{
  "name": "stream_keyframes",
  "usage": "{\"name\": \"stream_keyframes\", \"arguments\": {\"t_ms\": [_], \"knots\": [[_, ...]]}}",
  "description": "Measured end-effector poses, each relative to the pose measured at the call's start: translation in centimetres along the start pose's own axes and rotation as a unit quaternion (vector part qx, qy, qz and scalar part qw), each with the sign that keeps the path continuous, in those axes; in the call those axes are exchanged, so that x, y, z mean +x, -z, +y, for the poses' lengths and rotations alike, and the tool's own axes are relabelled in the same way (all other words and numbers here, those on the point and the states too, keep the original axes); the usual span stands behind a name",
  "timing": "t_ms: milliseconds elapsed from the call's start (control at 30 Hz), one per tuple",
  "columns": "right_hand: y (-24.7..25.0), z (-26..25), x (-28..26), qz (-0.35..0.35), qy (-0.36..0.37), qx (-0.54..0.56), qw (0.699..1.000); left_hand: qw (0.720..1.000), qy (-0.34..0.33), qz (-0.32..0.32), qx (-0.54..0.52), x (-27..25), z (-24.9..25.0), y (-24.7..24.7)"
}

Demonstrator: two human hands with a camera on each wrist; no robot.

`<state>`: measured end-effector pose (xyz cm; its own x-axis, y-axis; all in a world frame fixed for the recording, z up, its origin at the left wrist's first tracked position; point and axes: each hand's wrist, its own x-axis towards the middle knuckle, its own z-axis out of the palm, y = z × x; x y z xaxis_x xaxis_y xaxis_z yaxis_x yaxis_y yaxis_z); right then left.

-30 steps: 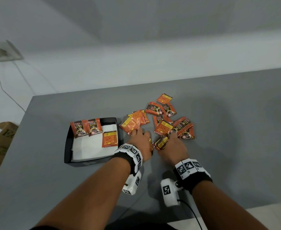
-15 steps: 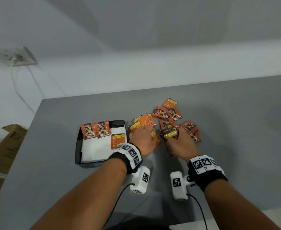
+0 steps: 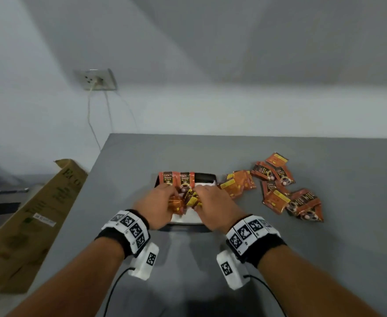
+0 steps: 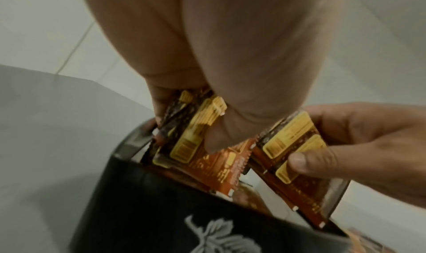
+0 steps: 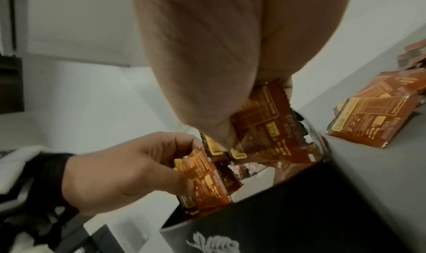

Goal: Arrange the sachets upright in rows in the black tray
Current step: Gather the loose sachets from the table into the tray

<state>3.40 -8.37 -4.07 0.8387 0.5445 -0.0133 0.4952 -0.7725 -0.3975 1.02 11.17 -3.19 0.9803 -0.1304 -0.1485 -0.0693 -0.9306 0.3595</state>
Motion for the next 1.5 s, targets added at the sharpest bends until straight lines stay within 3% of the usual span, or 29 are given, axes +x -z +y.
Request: {"name": "stream_keyframes", "arguments": {"t_ms": [167, 267, 567, 833, 967, 1033, 1133, 1233, 1500], "knots": [[-1.9, -0.2, -0.5, -0.077, 0.01, -0.131, 0.988, 0.999, -0.035, -0.032, 0.015, -0.4, -0.9, -1.8], [-2.8, -0.2, -1.3, -0.077, 0.019, -0.158, 0.984, 0.995, -0.05, -0.044, 0.079, -1.0, -1.3, -2.2], [-3.7, 0.2, -3.0, -0.042, 0.016, -0.125, 0.991, 0.982, -0.092, -0.072, 0.146, -1.8, -1.5, -3.0], [-2.9, 0.0, -3.8, 0.008, 0.006, -0.067, 0.998, 0.989, -0.07, -0.076, 0.104, -1.6, -0.9, -2.7], [-0.2, 3.0, -2.9, 0.087, -0.09, 0.025, 0.992, 0.996, -0.071, -0.033, 0.048, -1.2, 0.4, -1.1], [0.7, 6.3, -2.5, 0.101, -0.167, -0.004, 0.981, 0.997, -0.07, -0.021, 0.014, -0.9, 1.8, -0.4], [1.6, 11.4, -3.2, 0.078, -0.29, -0.087, 0.95, 0.996, -0.08, 0.001, -0.04, 0.1, 5.0, 0.2], [1.8, 14.7, -4.5, 0.029, -0.381, -0.091, 0.92, 0.992, -0.098, 0.036, -0.065, 2.1, 9.0, -0.3], [1.5, 17.0, -5.8, 0.003, -0.347, -0.092, 0.933, 1.0, 0.013, -0.028, 0.001, 10.0, 17.0, -6.5]]}}
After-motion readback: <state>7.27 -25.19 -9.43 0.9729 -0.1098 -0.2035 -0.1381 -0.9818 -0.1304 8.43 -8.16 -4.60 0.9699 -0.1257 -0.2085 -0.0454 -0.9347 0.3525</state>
